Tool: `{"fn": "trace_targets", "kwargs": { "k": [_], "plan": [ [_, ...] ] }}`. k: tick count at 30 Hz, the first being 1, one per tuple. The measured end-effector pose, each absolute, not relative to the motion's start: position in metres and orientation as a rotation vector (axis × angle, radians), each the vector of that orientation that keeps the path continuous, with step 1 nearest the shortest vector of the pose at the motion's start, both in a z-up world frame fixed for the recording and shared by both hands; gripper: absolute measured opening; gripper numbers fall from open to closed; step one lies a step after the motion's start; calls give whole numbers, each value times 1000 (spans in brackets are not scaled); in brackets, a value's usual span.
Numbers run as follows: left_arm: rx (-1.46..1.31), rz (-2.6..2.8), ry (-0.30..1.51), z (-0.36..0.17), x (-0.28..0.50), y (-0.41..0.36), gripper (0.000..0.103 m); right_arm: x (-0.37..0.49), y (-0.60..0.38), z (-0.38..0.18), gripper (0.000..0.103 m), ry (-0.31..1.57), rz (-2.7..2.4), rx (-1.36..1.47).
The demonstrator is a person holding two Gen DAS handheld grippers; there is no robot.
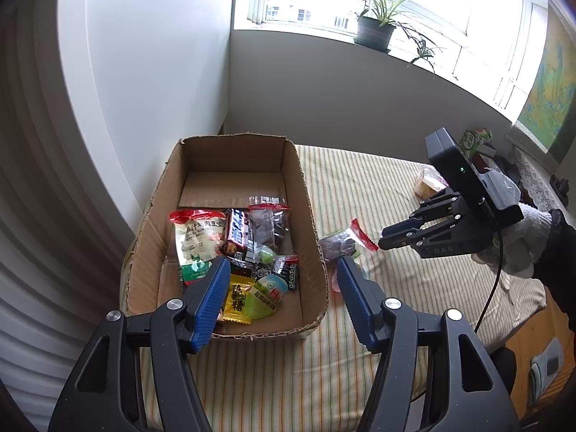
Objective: Organize snacks
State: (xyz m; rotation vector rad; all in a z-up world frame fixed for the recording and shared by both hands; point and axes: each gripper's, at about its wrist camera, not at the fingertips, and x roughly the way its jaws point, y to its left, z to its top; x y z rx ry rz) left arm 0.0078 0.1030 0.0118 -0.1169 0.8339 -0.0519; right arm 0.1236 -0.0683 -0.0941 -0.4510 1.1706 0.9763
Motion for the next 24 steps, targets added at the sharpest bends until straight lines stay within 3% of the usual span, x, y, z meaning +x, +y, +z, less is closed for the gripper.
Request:
{"fn": "trace_targets", "kwargs": {
  "k": [5,8,24],
  "plan": [
    [-140,-55,833,9,5,104,61,112,-53,-59,15,1032,1010,-375],
    [-144,-54,832,9,1,105,61,128,-25,-53,15,1051,1028,-336],
    [-190,-12,821,17,-11,132,61,144,50,-107,15,1200,1114,-574]
  ]
}}
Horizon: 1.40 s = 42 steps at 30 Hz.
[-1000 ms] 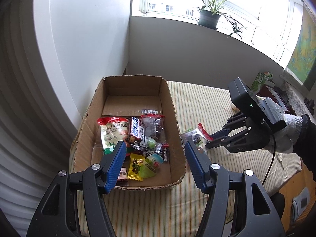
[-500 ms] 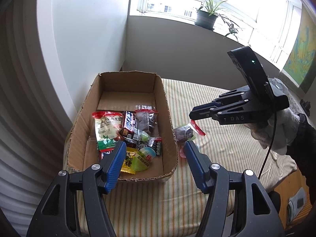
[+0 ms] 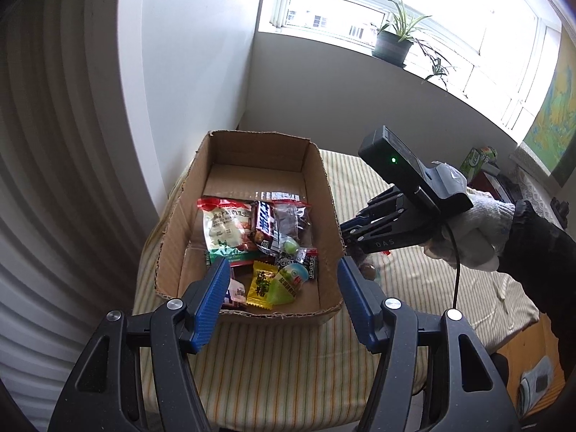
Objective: Organize snacks
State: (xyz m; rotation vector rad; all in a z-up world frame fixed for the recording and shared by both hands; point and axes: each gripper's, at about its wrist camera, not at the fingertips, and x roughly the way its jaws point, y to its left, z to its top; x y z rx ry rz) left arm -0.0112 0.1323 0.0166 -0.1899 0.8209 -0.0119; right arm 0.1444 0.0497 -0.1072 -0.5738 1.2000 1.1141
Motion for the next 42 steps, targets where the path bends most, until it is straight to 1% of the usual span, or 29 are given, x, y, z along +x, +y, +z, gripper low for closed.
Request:
{"fn": "trace_targets", "kwargs": {
  "k": [5,12,18,22,24,25,26,28,31,34,37,42],
  "plan": [
    [-195,-27,824,14,-11,127,61,118,28,-105,15,1188,1160,-675],
    [-194,-87,832,11,-10,100,61,112,-28,-103,15,1165,1045,-668],
    [-183,-147,846,3,-11,71,61,119,-76,-98,15,1141,899,-557],
    [-167,-183,874,-11,-16,49,61,103,-95,-70,15,1049,901,-439],
    [-175,-207,887,-19,-20,38,61,90,-103,-53,18,992,932,-409],
    [-175,-217,892,-23,-21,33,61,81,-98,-48,26,980,957,-406],
    [-173,-223,897,-27,-24,28,61,77,-96,-44,39,970,974,-418],
    [-169,-236,912,-34,-26,20,61,68,-84,-45,51,959,996,-471],
    [-155,-245,936,-42,-24,13,61,60,-65,-56,51,960,982,-582],
    [-106,-254,957,-45,-20,2,61,61,-56,-73,51,993,972,-617],
    [-65,-264,970,-47,-14,-4,61,66,-52,-84,51,1032,974,-611],
    [-62,-270,981,-51,-6,-5,61,79,-54,-87,50,1073,965,-557]
  ]
}}
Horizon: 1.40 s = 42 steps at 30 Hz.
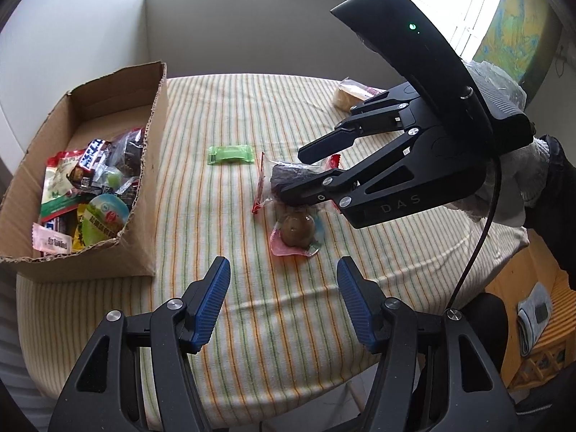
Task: Organize snacks
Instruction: 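Grasp the red-clear candy bag with the right gripper while the left grasps the brown chocolate ball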
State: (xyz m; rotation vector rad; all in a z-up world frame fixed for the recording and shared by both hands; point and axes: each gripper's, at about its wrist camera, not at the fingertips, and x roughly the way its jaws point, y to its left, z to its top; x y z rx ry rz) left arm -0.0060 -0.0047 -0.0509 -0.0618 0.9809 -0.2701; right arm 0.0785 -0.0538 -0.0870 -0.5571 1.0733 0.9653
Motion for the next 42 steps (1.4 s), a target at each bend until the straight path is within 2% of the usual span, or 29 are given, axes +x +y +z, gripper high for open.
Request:
{"fn": "trace_targets", "kwargs": {
  "k": [12,14,20,25,28,30,32,42],
  "plan": [
    [-9,-300,1023,-71,16,-23,60,124,-98,-92,49,1177,892,-326],
    [-15,-304,1040,-76,23,-26,53,125,-101,-90,49,1179,913,-302],
    [14,-301,1064,-83,36,-35,50,118,-94,-81,49,1171,950,-365],
    [31,-299,1079,-85,47,-34,39,121,-83,-87,49,1189,932,-422],
    [62,-305,1075,-86,47,-37,38,118,-74,-94,49,1194,917,-470],
    [66,-303,1072,-85,48,-37,34,117,-70,-97,48,1193,906,-485],
    [45,-306,1074,-85,49,-34,32,117,-69,-99,35,1201,911,-482],
    [43,-305,1052,-83,49,-35,24,114,-82,-96,33,1191,895,-461]
  ]
}}
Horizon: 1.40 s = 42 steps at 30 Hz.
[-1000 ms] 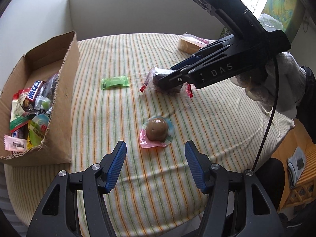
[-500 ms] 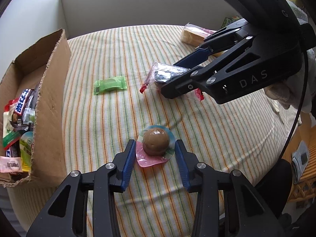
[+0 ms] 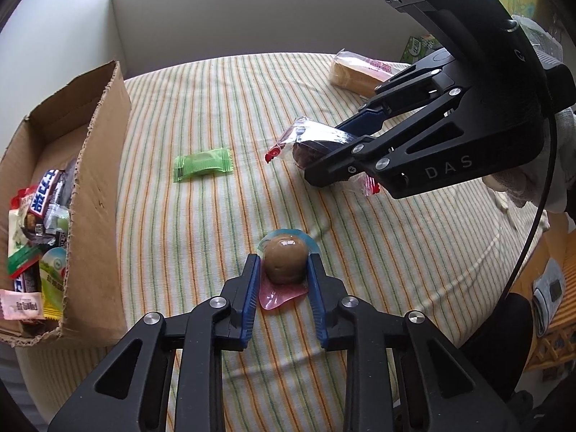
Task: Organize snacks
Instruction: 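Grasp the red-clear candy bag with the right gripper while the left grasps the brown chocolate ball, then carry the candy bag and chocolate ball into the box and open both grippers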
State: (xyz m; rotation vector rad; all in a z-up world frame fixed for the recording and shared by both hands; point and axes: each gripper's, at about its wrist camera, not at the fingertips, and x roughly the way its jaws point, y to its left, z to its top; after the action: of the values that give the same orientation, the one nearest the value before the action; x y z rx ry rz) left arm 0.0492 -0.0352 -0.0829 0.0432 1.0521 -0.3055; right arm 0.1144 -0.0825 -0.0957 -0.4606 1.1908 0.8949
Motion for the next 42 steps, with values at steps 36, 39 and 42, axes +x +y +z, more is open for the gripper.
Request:
{"fn": "trace_targets", "kwargs": {
  "k": [36,39,42],
  "plan": [
    [-55,-121,851,5,16,95,23,112,6,15,33,974,1041,-408],
    [-62,-108,849,5,16,107,23,112,27,14,33,976,1055,-425],
    [-64,-95,849,4,21,123,23,115,44,14,33,979,1058,-435]
  ]
}}
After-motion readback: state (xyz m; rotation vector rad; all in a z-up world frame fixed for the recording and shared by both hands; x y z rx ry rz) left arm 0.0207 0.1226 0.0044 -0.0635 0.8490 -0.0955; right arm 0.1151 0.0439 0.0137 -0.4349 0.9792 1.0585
